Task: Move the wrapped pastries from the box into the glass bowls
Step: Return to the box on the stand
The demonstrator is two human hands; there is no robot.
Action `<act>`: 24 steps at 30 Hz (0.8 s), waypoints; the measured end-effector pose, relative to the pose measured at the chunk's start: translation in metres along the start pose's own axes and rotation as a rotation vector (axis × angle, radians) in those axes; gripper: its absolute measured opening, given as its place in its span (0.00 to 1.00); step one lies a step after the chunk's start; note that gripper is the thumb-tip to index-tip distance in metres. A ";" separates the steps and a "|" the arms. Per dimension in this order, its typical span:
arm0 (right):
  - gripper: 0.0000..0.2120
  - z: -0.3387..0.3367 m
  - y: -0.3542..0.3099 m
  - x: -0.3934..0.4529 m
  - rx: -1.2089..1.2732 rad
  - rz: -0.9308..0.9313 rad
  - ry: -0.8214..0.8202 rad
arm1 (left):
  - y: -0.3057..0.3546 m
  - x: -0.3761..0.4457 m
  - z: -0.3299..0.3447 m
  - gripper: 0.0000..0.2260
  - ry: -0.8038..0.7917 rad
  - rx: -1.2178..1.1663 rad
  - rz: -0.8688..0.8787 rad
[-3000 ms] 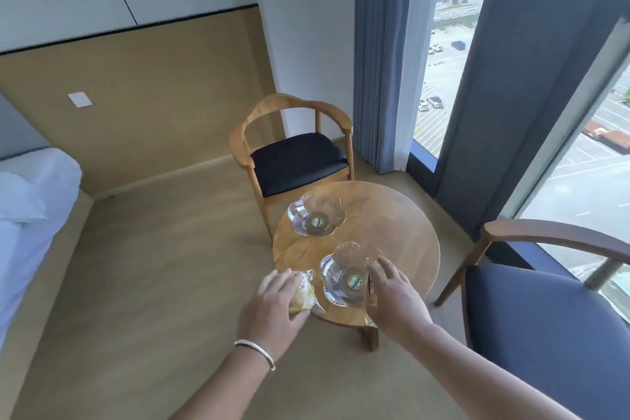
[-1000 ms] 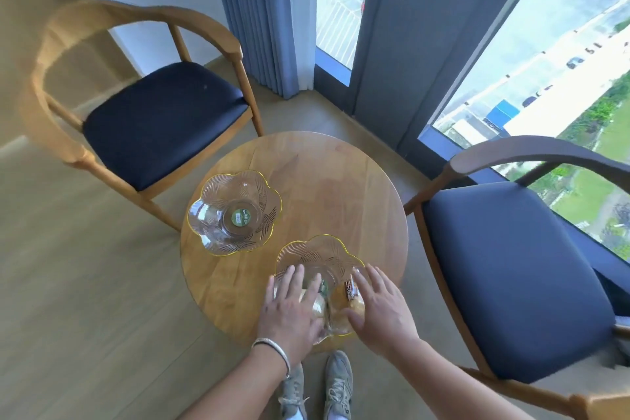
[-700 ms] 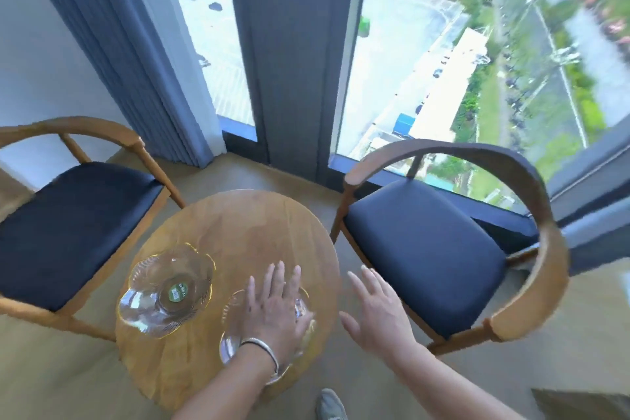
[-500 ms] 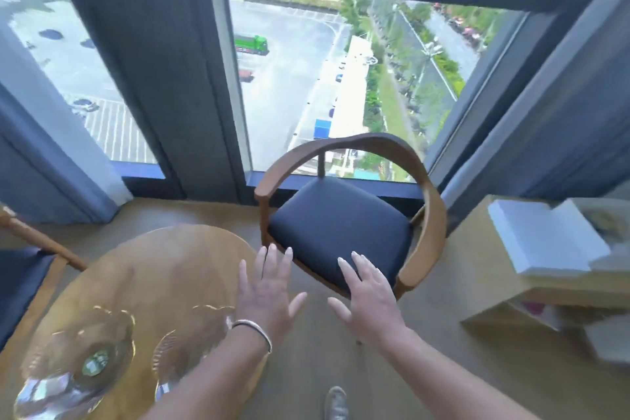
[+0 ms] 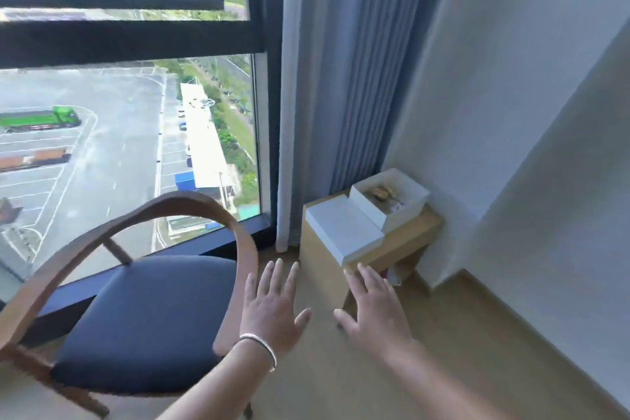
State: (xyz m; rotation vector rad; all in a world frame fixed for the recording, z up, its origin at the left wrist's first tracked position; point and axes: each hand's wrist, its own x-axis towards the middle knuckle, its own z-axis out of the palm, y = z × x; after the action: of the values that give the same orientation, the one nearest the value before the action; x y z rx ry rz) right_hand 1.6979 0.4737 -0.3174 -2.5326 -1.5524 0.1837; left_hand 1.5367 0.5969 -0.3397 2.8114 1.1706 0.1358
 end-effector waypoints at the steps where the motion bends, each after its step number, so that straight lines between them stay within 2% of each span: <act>1: 0.37 -0.006 0.028 0.009 -0.002 0.019 0.005 | 0.023 0.021 0.006 0.36 0.002 -0.002 0.021; 6: 0.36 -0.030 0.160 0.054 -0.011 0.084 0.012 | 0.128 0.117 0.029 0.36 -0.025 0.003 0.067; 10: 0.36 -0.045 0.243 0.095 0.011 0.095 0.013 | 0.186 0.178 0.042 0.35 -0.033 -0.004 0.052; 16: 0.36 -0.050 0.324 0.161 0.043 0.114 -0.004 | 0.232 0.257 0.061 0.35 -0.085 -0.020 0.049; 24: 0.35 -0.038 0.391 0.298 0.038 0.103 -0.045 | 0.250 0.405 0.118 0.34 -0.131 -0.059 -0.007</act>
State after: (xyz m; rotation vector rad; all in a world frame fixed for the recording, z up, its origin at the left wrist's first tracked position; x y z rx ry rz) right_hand 2.1805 0.5622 -0.3655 -2.5976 -1.4206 0.2814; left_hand 2.0108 0.7035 -0.4079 2.7194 1.1281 -0.0136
